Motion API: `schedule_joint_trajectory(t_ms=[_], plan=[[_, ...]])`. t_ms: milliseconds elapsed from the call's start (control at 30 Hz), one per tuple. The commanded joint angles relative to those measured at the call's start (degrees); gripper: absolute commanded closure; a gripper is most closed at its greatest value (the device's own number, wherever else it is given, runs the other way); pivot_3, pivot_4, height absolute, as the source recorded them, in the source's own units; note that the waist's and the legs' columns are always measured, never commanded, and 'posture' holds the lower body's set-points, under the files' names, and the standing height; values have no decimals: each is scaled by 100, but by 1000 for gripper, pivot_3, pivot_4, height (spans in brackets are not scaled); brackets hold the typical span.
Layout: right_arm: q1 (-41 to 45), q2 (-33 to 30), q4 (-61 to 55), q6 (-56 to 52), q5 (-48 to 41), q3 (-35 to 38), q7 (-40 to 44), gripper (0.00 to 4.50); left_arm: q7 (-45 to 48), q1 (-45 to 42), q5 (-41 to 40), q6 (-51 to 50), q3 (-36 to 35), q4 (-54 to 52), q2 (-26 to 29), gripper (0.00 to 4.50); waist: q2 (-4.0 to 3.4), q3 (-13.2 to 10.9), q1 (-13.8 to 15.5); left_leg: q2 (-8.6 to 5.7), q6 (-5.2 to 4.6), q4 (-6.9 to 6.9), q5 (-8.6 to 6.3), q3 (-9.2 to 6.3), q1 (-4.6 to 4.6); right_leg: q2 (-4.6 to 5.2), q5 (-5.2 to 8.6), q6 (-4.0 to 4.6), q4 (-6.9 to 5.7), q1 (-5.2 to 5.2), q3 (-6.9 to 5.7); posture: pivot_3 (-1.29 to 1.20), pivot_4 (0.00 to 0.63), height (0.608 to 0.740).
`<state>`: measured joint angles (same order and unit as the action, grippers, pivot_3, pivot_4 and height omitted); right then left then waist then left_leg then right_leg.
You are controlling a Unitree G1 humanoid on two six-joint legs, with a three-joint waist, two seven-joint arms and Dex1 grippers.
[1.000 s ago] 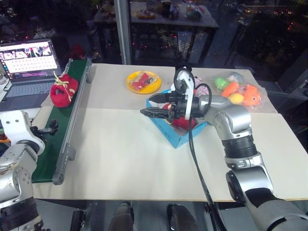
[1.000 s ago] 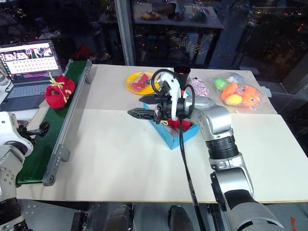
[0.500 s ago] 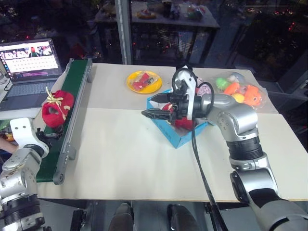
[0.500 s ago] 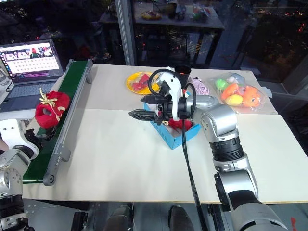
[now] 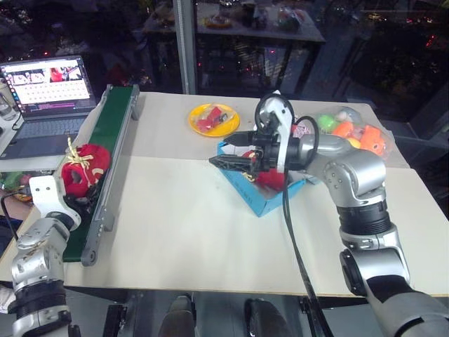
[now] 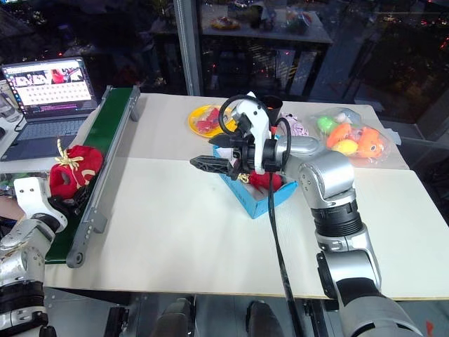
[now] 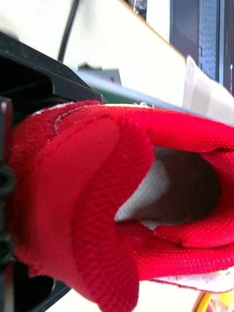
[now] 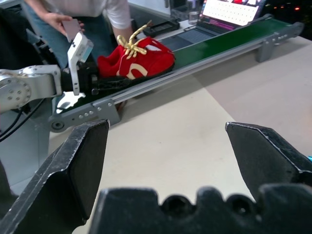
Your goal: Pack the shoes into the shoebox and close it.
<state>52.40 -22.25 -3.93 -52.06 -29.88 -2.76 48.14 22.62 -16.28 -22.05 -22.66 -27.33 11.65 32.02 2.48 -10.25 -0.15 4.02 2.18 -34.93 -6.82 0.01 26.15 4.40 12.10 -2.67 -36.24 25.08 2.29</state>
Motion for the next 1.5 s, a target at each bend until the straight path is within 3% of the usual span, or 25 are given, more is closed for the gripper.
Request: schedule_joint_trajectory(t_ms=[33,200,333,467,867,900,1100,1167,1267,1400,1500], plan=[[310,515,221,-429,-739,1022,-727,0,-15,-840,-630,-474,296,-1436,-74,1806,5,1,16,1,0,0,0,-1,1,-1,0,0,0,1,-1,0,150,736],[709,1303,852,-1151,-1604,2235,-2077,0,-266,-1895,-1079,-1181,969,-2232,-512,1806,6,2,-2,1,-1,-7,1,-2,5,-2,-4,-5,2,-3,1,0,150,736],[869,1655,994,-1315,-2056,2765,-2823,0,-499,-2410,-1232,-1539,1343,-2413,-962,1806,6,2,-47,0,-3,-2,1,-4,3,-4,-4,-5,-1,-4,1,0,150,736],[964,1723,948,-1234,-2261,2895,-3212,0,-487,-2865,-1329,-1767,1904,-2452,-1474,1806,5,1,-76,0,-4,-8,1,-5,3,-5,-5,-5,-5,-3,3,0,150,736],[1050,1671,945,-804,-2515,3056,-3771,0,-385,-2889,-1474,-2008,2253,-2476,-2043,1806,2,0,-137,-1,-7,-7,1,-7,2,-8,-4,-6,-3,-3,6,0,150,736],[1069,1672,981,-741,-2525,3084,-3791,497,-399,-2884,-1477,-2036,2271,-2488,-2077,1806,2,0,-134,-1,-7,-6,1,-7,2,-8,-4,-6,-2,-3,6,0,150,736],[1136,1685,1072,-529,-2563,3075,-3850,2388,-431,-2864,-1520,-2159,2223,-2504,-2090,1806,2,0,-111,-1,-7,-7,1,-7,3,-8,-4,-6,0,-3,6,0,150,736],[1171,1685,1126,-451,-2539,3065,-3852,3031,-459,-2854,-1554,-2197,2159,-2501,-2088,826,1,0,-110,-1,-7,-7,1,-7,3,-8,-4,-6,0,-3,6,0,150,736],[1205,1649,1219,-331,-2492,3019,-3826,3810,-483,-2838,-1641,-2235,2057,-2523,-2092,0,0,-1,-103,-2,-7,-7,1,-7,4,-7,-4,-7,1,-3,6,0,150,736],[1257,1366,1329,-125,-2169,2772,-3657,4017,-657,-2753,-1668,-2426,1888,-2572,-1906,0,0,-1,-103,-2,-7,-5,1,-7,4,-7,-4,-7,3,-3,6,0,150,736],[1231,619,1357,52,-1415,1922,-3024,4025,-657,-2584,-1614,-2463,1693,-2578,-1571,0,-3,-3,-107,-2,-7,-7,1,-7,4,-7,-4,-7,2,-3,6,0,150,736]])
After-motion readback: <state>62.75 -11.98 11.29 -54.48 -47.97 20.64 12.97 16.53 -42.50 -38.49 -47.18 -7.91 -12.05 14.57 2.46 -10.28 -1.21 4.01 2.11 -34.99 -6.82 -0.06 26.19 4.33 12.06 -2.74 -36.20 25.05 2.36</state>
